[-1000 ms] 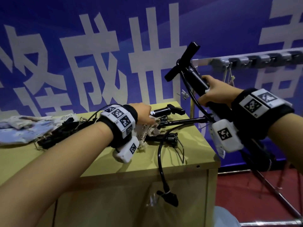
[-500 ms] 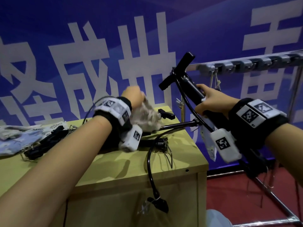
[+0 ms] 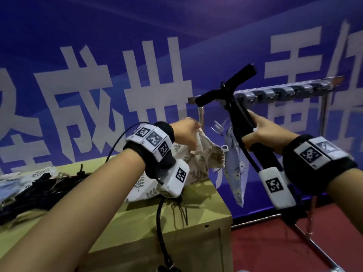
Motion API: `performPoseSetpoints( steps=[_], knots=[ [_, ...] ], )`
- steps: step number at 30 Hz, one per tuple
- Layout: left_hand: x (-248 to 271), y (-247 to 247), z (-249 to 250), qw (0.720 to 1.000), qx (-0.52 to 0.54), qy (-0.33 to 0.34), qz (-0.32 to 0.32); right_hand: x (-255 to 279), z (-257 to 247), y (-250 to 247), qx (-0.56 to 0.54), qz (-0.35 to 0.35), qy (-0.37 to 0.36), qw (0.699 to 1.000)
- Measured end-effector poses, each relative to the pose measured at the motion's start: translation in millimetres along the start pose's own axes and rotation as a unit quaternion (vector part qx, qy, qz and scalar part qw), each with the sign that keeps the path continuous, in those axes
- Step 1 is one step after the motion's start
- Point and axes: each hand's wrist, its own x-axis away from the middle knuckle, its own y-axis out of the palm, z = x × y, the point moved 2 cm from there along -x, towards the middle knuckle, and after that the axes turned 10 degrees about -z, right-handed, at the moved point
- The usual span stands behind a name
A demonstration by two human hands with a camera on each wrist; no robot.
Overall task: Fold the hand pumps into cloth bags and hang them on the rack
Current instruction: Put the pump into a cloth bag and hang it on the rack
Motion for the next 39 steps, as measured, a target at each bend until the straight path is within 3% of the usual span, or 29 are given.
performPoseSetpoints(
  steps=[6, 11, 15, 26, 30, 34, 36, 39],
  knots=[
    [-3, 17, 6, 0.98, 0.177, 0.02, 0.084, 6, 2, -6, -0.06, -0.02, -0.019, 0.998],
    [2, 27, 9, 0.941, 0.333, 0.051, 0.023, 1, 16, 6, -0.07, -0.044, -0.007, 0.997],
    [13, 20, 7, 0.9, 0.426, 0.085, 0.02, 0, 30, 14, -0.032, -0.092, 0.039, 0.994],
    [24, 4, -14, 0.877, 0.475, 0.073, 0.007, -2, 38, 27, 0.085, -0.17, 0.098, 0.977],
    [26, -2, -5, 0.876, 0.476, 0.076, 0.021, -7, 33, 35, 0.224, -0.198, 0.114, 0.948],
    [25, -9, 20, 0.844, 0.521, 0.103, 0.073, -12, 28, 49, 0.286, -0.224, 0.122, 0.924],
    [21, -11, 31, 0.859, 0.493, 0.113, 0.079, -15, 28, 53, 0.307, -0.218, 0.13, 0.917],
    [19, -5, 50, 0.903, 0.401, 0.148, 0.044, -17, 33, 55, 0.322, -0.168, 0.139, 0.921]
  ],
)
